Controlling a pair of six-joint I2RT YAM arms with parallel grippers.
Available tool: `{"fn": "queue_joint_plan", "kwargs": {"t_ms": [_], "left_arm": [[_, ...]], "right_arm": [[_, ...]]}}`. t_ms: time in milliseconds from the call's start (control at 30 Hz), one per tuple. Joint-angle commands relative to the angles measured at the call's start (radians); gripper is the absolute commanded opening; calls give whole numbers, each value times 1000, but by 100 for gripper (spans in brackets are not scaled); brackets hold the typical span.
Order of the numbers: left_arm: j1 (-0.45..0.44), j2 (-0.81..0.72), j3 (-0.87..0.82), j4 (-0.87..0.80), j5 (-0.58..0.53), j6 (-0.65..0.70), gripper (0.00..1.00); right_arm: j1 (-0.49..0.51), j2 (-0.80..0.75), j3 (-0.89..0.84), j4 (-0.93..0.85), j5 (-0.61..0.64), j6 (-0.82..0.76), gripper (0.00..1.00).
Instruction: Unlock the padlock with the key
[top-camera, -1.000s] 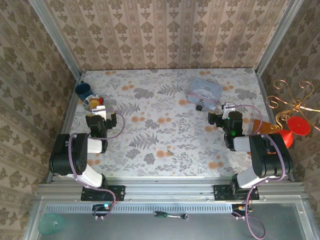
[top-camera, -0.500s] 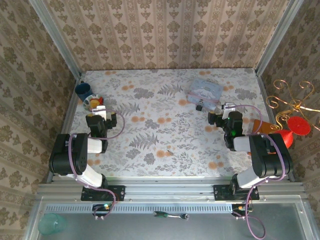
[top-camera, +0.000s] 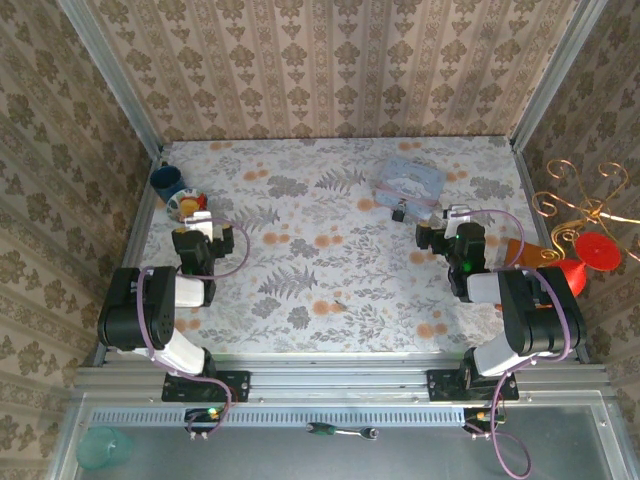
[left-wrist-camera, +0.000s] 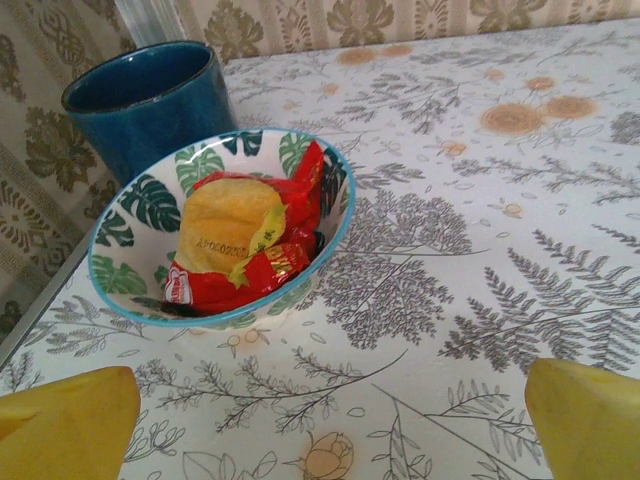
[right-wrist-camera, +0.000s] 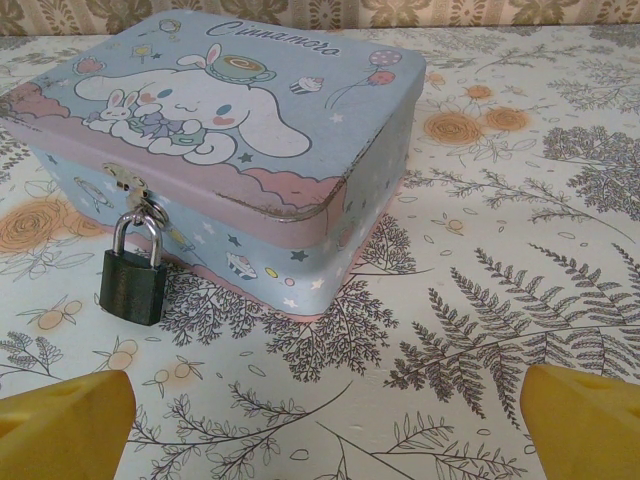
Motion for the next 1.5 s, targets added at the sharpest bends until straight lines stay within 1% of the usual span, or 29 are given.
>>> {"fn": "queue_joint_plan", "kwargs": {"t_ms": [0, 100, 167, 200, 267, 300, 333, 367, 433, 500, 567, 667, 700, 767, 800, 833, 900, 933, 1000, 1033, 1067, 1100, 1167, 1233, 1267, 1300, 1367, 1433, 1467], "left_arm": [[-4, -36, -59, 111, 55, 28, 100], [-18, -105, -126, 174, 29, 37, 100], [-17, -161, -155, 181, 52, 44, 100], [-18, -204, -165, 159, 74, 52, 100], [-26, -317, -152, 9, 71, 37, 100], [-27, -396, -123, -130, 50, -11, 100], [-26, -464, -81, -281, 28, -67, 100], [-25, -508, -42, -389, 27, -100, 100], [-26, -561, 33, -547, 78, -147, 100], [-26, -574, 107, -665, 125, -202, 100], [-26, -567, 181, -788, 110, -274, 100], [-21, -559, 259, -932, 89, -403, 100], [-15, -562, 278, -960, 116, -430, 100], [-3, -581, 287, -961, 223, -422, 100], [7, -598, 284, -951, 262, -437, 100], [19, -621, 276, -955, 266, -489, 100], [42, -680, 244, -984, 239, -627, 100], [57, -724, 219, -978, 252, -669, 100], [89, -798, 153, -896, 321, -698, 100], [106, -827, 125, -857, 360, -705, 100], [113, -841, 115, -850, 387, -707, 100], [115, -847, 122, -869, 415, -700, 100], [111, -831, 142, -901, 486, -683, 100], [87, -806, 145, -919, 547, -667, 100], [64, -798, 144, -937, 546, -655, 100], [26, -789, 144, -970, 520, -637, 100], [-53, -754, 168, -1073, 443, -584, 100], [-129, -689, 201, -1176, 354, -531, 100], [-151, -662, 208, -1195, 340, -511, 100]], "right_arm": [[12, -30, 13, 0, -7, -23, 100], [27, -99, -9, -21, -9, -41, 100], [68, -172, 6, -109, 12, -76, 100], [107, -202, 20, -162, 38, -110, 100], [201, -240, 35, -203, 98, -206, 100], [251, -256, 41, -213, 125, -251, 100], [289, -276, 51, -218, 119, -267, 100], [315, -292, 61, -231, 99, -270, 100], [381, -327, 109, -304, 66, -284, 100], [454, -350, 184, -444, 66, -298, 100], [523, -354, 268, -579, 52, -291, 100], [628, -349, 359, -689, 79, -246, 100], [662, -350, 384, -714, 88, -232, 100], [713, -354, 423, -755, 91, -189, 100], [729, -357, 445, -782, 59, -166, 100], [734, -362, 469, -813, 5, -149, 100], [736, -371, 512, -870, -66, -80, 100], [734, -377, 529, -897, -91, -40, 100], [735, -385, 547, -931, -91, 22, 100], [734, -390, 547, -951, -64, 79, 100], [733, -397, 540, -955, -49, 112, 100], [734, -409, 536, -984, -58, 125, 100], [722, -426, 510, -981, -86, 163, 100], [717, -426, 507, -997, -92, 209, 100], [717, -423, 507, -1007, -85, 228, 100], [723, -418, 506, -1020, -64, 251, 100], [739, -406, 513, -1080, 35, 301, 100], [760, -391, 525, -1159, 165, 356, 100], [773, -384, 529, -1190, 207, 385, 100]]}}
